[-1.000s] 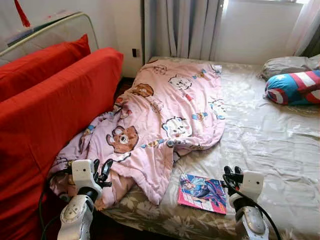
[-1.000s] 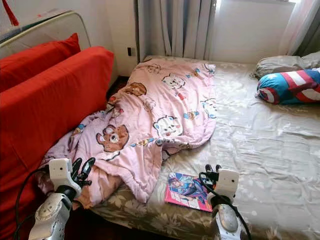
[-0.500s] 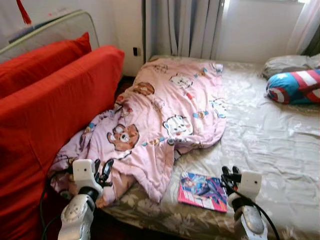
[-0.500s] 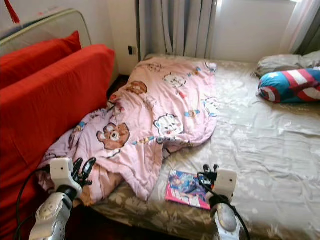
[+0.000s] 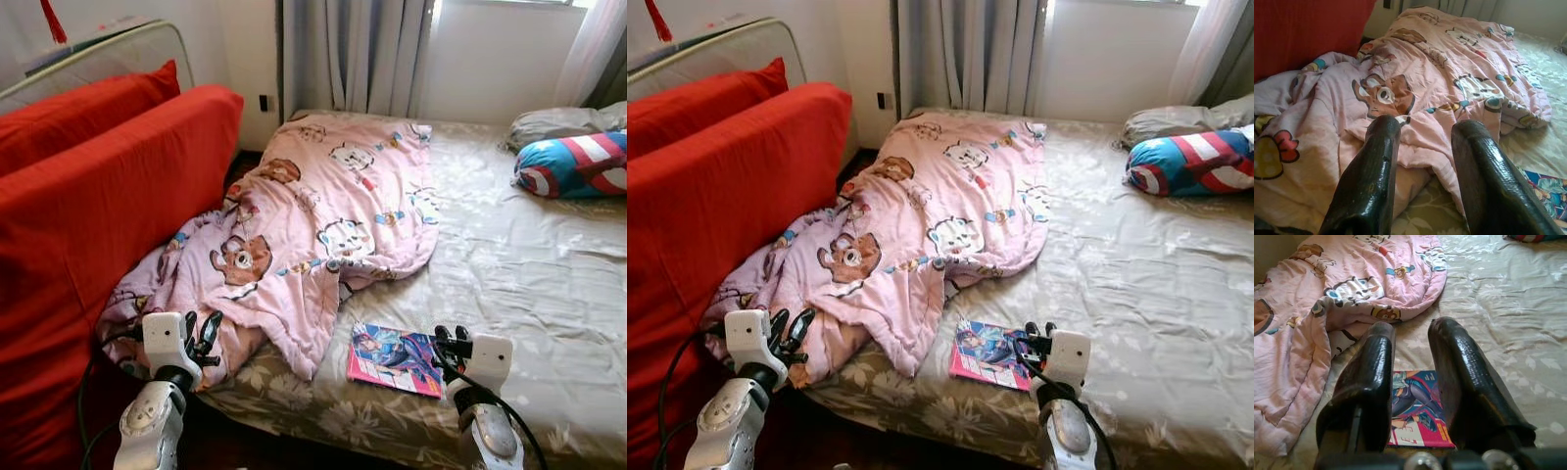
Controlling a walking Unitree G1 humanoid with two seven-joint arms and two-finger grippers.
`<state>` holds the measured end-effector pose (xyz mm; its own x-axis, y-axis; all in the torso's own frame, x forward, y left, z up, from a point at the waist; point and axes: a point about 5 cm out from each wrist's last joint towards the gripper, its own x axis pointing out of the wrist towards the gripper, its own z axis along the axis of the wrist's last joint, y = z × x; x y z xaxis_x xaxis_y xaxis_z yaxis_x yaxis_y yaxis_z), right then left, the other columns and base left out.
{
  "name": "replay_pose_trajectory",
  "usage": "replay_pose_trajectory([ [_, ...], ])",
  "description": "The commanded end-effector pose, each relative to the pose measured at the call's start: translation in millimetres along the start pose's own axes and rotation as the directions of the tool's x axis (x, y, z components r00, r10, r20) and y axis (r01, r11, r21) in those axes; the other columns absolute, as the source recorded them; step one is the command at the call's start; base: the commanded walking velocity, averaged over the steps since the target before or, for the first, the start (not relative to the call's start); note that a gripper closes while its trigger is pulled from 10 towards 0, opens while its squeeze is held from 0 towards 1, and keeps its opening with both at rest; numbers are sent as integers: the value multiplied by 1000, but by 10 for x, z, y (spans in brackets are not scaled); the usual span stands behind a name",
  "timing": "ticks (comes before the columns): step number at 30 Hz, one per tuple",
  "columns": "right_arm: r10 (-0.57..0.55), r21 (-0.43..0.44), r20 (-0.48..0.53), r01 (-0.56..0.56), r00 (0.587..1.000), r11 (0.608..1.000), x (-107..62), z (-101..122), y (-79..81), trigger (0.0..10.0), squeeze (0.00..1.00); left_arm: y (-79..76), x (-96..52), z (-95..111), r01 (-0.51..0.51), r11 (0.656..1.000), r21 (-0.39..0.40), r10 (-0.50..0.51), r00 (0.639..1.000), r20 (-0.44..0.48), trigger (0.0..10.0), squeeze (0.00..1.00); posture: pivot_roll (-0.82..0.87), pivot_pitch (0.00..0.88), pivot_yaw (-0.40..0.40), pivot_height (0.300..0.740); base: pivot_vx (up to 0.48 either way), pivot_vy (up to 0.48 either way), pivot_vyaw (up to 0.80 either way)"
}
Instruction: Clean up the room
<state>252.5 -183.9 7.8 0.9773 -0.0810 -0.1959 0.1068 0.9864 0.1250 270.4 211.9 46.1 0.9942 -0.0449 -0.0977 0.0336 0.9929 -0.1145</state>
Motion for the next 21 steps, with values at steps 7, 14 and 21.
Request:
replay_pose_trajectory([
  [7, 9, -7, 6, -9, 1000, 1000, 15, 19, 35, 10000, 0, -9, 11, 39, 9, 1000, 7, -9, 1000, 12, 10000, 0, -27, 3, -3, 671, 0, 0, 0],
  [14, 11, -7, 6, -11, 1000, 1000, 14, 18, 40, 10000, 0, -22, 19, 43, 17, 1000, 5, -17, 1000, 10, 10000, 0, -29, 8, -3, 671, 0, 0, 0],
  [21, 3, -10, 0, -3, 1000, 1000, 4, 7, 8, 10000, 0, -28, 8, 30, 17, 1000, 2, -17, 1000, 6, 10000, 0, -27, 20, -5, 671, 0, 0, 0],
])
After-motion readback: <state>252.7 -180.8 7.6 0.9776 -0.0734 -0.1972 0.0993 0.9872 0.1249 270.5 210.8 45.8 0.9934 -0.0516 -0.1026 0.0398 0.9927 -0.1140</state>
